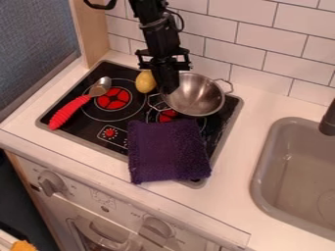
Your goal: Move the silver pot to the upper right of the burner
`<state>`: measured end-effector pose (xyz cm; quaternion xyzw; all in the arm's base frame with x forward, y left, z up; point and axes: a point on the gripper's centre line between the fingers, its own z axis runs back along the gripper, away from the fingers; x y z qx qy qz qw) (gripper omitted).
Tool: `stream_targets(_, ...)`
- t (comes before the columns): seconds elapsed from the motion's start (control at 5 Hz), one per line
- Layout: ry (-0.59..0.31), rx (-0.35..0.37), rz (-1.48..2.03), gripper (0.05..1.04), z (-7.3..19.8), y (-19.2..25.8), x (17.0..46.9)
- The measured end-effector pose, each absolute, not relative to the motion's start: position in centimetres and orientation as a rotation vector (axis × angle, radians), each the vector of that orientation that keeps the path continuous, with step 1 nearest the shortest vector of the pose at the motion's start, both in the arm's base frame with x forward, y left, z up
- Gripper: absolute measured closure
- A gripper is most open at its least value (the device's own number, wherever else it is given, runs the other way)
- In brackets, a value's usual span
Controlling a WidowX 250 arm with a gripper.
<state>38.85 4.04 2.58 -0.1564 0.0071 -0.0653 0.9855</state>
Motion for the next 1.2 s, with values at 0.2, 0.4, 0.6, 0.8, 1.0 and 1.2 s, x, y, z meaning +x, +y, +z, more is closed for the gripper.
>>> stream_targets(0.2,0.018,-0.315,-0.119,0.981,2.17,4.78,39.85)
stream_targets(0.4,0.033,-0.311,-0.108,0.808,1.77,5.3,40.16)
stream_targets(0.6,0.035,-0.304,-0.105,0.54,1.77,5.42,40.16)
stream_targets(0.8,0.046,-0.304,-0.099,0.233,1.53,5.45,39.85)
stream_targets(1.0,0.048,-0.293,-0.102,0.079,1.62,5.5,39.62)
stream_targets(1.2,0.05,-0.278,-0.106,0.083,2.08,5.69,39.38)
